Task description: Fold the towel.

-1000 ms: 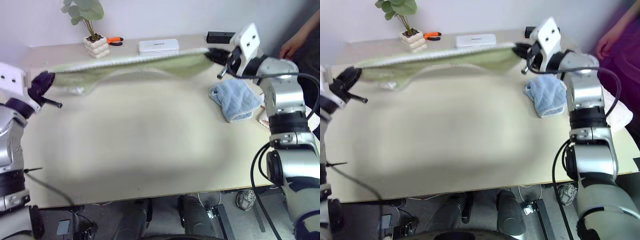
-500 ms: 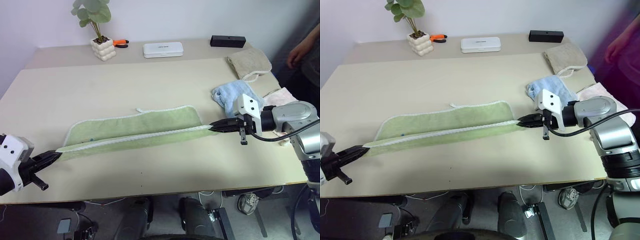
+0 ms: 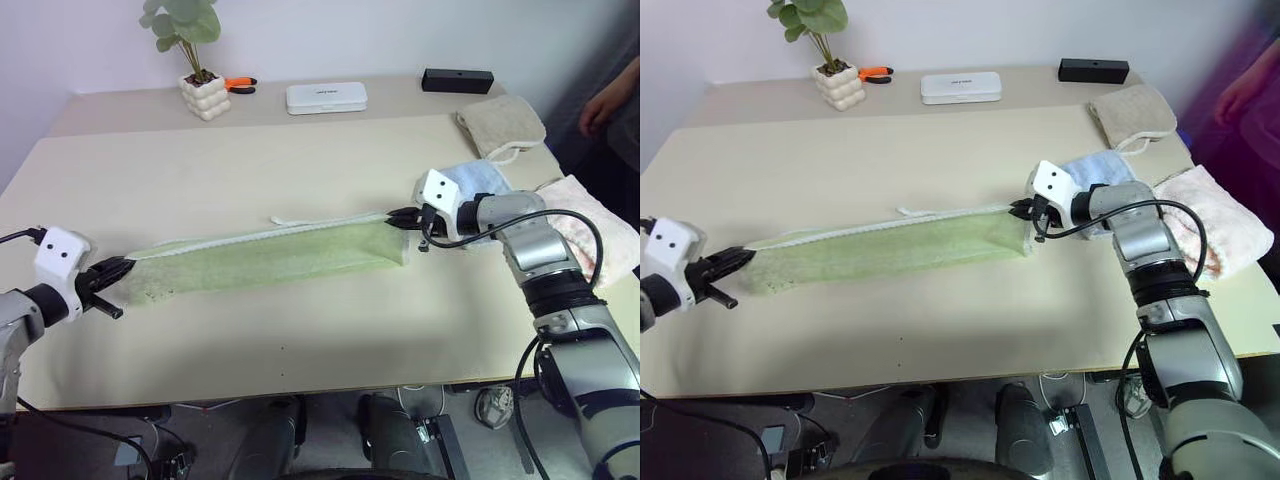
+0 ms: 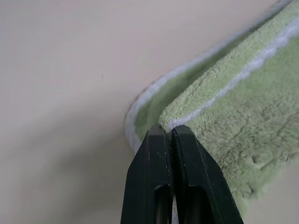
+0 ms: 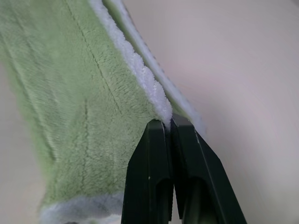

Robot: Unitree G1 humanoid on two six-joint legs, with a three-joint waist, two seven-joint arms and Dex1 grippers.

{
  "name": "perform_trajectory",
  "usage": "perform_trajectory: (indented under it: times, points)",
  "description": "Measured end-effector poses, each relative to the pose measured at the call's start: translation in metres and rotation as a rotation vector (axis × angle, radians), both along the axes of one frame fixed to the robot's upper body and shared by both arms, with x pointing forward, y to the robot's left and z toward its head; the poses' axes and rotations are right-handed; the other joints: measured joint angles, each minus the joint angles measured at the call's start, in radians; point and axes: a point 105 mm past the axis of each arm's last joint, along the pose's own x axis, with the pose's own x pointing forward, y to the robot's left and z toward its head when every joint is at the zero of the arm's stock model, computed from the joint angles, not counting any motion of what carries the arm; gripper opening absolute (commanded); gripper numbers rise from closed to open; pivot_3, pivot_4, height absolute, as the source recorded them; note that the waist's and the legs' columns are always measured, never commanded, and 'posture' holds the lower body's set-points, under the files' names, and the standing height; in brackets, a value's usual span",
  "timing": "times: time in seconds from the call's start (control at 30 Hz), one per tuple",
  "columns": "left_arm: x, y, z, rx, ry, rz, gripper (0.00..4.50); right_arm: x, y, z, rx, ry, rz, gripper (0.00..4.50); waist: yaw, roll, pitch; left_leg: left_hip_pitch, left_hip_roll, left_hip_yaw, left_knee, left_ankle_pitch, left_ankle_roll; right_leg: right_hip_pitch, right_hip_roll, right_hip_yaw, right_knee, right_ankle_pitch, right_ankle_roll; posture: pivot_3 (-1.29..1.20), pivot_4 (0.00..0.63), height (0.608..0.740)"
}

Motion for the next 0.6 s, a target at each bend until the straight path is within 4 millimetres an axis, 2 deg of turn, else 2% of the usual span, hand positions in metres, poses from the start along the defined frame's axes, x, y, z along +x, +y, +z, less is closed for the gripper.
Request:
perform_trajectory:
  times: [0.2, 0.27, 0.3, 0.33, 0.43, 0.5, 0.6]
  points:
    - [0.009, 0.0, -0.008, -0.011, 0.014, 0.004, 0.0, 0.008, 0.002, -0.013, 0.008, 0.009, -0.03, 0.06, -0.003, 0.0, 0.0, 0.0, 0.003, 0.0, 0.0, 0.0, -0.001, 0.0, 0.003, 0.001, 0.0, 0.001, -0.001, 0.0, 0.15, 0.74]
    - [0.009, 0.0, -0.009, -0.02, 0.017, 0.006, 0.64, 0.01, 0.001, -0.015, 0.012, 0.014, -0.044, 0.61, -0.003, 0.0, 0.0, 0.0, 0.003, 0.0, 0.0, 0.0, -0.001, 0.0, 0.003, 0.001, 0.001, 0.001, -0.001, 0.0, 0.15, 0.74]
    - [0.01, 0.001, -0.011, -0.027, 0.02, 0.012, 0.96, 0.012, 0.0, -0.013, 0.014, 0.011, -0.052, 1.04, -0.004, 0.0, 0.0, 0.0, 0.003, 0.0, 0.0, 0.0, -0.001, 0.0, 0.003, 0.001, 0.001, 0.001, -0.001, 0.0, 0.15, 0.74]
    - [0.009, 0.002, -0.012, -0.031, 0.024, 0.02, 1.43, 0.013, -0.001, -0.011, 0.017, 0.004, -0.06, 1.39, -0.004, 0.0, 0.0, 0.0, 0.003, 0.0, 0.0, 0.0, -0.001, 0.0, 0.004, 0.001, 0.001, 0.001, -0.001, 0.0, 0.15, 0.74]
    - [0.011, 0.005, -0.012, -0.034, 0.01, 0.049, 2.84, 0.018, -0.003, -0.005, 0.024, -0.034, -0.09, 2.87, -0.003, 0.0, 0.0, 0.001, 0.004, 0.0, 0.0, 0.0, -0.002, 0.0, 0.005, 0.001, 0.001, 0.001, -0.002, 0.0, 0.15, 0.74]
    - [0.015, 0.01, -0.006, -0.066, -0.039, 0.103, 2.9, 0.02, -0.005, -0.002, 0.028, -0.054, -0.108, 3.87, -0.002, 0.0, 0.0, 0.001, 0.005, 0.0, 0.001, 0.0, -0.002, 0.0, 0.006, 0.001, 0.001, 0.002, -0.002, 0.0, 0.15, 0.74]
    - [0.016, 0.024, 0.004, -0.101, -0.107, 0.192, 2.9, 0.022, -0.01, 0.005, 0.046, -0.085, -0.141, 3.87, -0.002, 0.0, 0.0, 0.001, 0.005, 0.0, 0.001, 0.0, -0.002, -0.001, 0.006, 0.001, 0.001, 0.002, -0.002, 0.0, 0.15, 0.74]
